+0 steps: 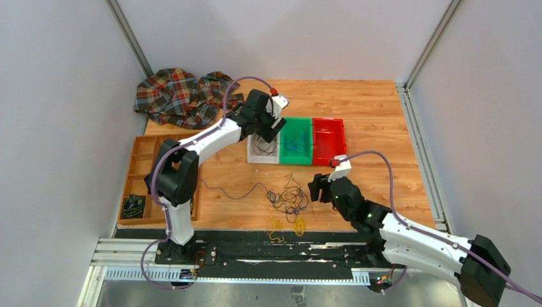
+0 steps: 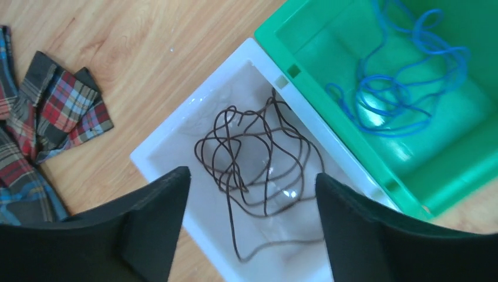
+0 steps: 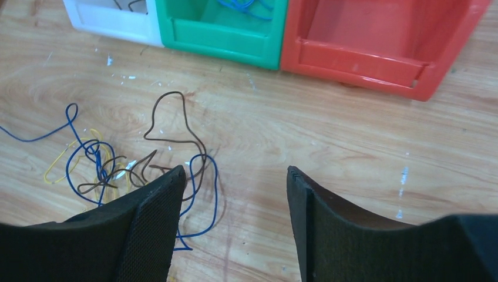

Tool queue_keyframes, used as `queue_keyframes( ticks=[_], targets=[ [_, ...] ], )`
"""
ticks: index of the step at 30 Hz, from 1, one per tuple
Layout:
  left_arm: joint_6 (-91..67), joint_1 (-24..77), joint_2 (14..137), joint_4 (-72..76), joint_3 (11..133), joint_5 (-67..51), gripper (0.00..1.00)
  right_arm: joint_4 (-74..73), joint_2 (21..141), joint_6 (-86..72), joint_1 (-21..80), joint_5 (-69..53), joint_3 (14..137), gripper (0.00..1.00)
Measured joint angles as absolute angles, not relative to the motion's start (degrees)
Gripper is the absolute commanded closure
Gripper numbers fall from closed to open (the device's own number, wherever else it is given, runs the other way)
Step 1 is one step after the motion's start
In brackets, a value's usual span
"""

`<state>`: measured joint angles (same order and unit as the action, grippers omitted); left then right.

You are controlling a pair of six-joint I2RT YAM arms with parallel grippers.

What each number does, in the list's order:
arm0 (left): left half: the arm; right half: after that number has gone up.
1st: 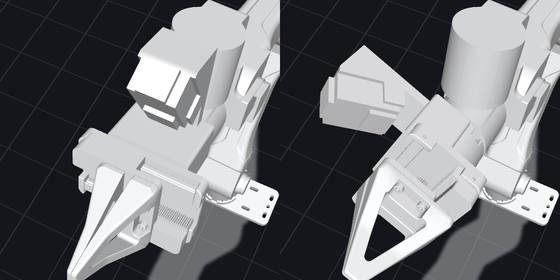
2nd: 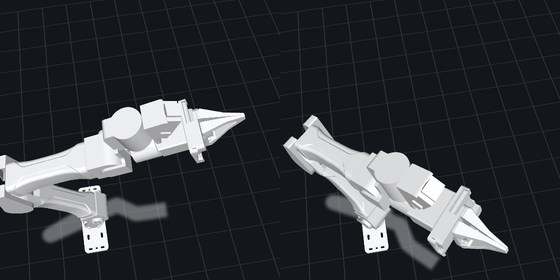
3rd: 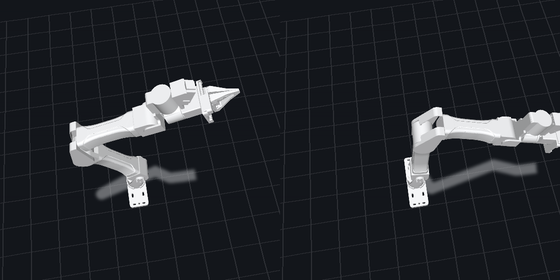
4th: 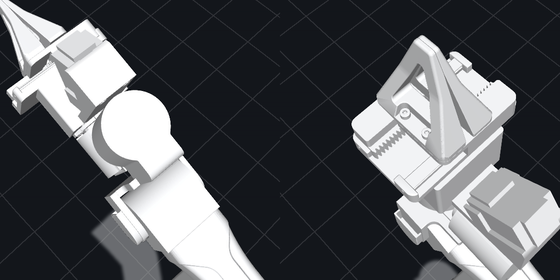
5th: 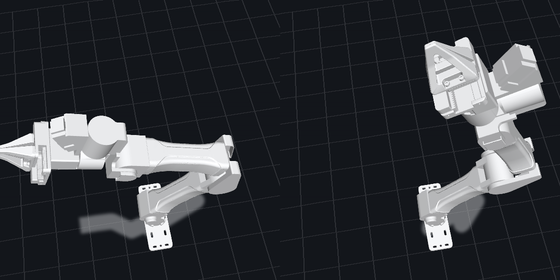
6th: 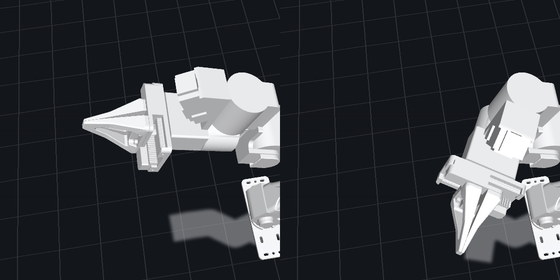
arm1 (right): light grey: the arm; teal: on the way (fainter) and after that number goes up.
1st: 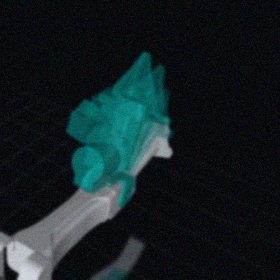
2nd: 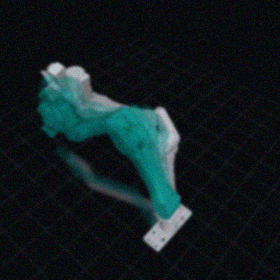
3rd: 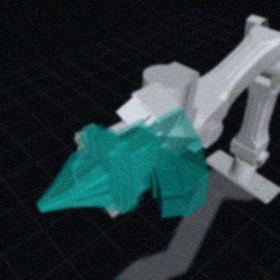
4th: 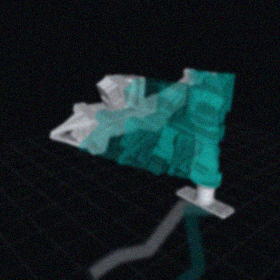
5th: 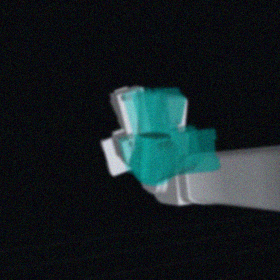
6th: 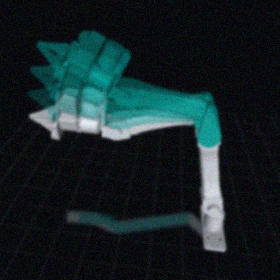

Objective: Untangle the cables

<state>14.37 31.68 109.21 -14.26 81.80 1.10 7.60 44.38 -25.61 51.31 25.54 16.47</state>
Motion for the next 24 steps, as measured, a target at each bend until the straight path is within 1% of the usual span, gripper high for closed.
queue_keyframes(
  ticks=[1, 3, 9, 15, 17, 20, 24],
  targets=[
    [14.39, 31.68, 107.92, -16.10, 82.52, 0.36, 0.05, 7.44, 45.56, -25.58, 51.31, 24.75, 17.12, 0.34],
    [14.37, 31.68, 105.38, -19.88, 84.40, -1.15, 0.01, 7.53, 48.93, -25.12, 51.31, 22.44, 19.03, 0.34],
    [14.33, 31.68, 98.87, -30.89, 89.47, -4.71, 0.02, 9.23, 60.34, -21.12, 50.04, 12.93, 25.28, 0.34],
    [12.62, 30.20, 94.89, -38.76, 90.32, -8.23, 0.02, 10.35, 70.08, -19.38, 48.60, 5.28, 31.97, 0.35],
    [11.94, 28.91, 93.80, -40.25, 89.97, -9.32, 0.02, 10.66, 72.51, -19.51, 48.60, 3.81, 33.52, 0.40],
    [11.57, 27.38, 91.90, -40.99, 88.60, -9.96, 0.02, 10.35, 77.28, -20.10, 48.60, 2.22, 36.42, 0.49],
    [11.22, 26.52, 89.67, -41.93, 86.72, -9.87, 0.02, 9.91, 81.84, -21.56, 48.60, 2.09, 38.09, 0.67]
  ],
)
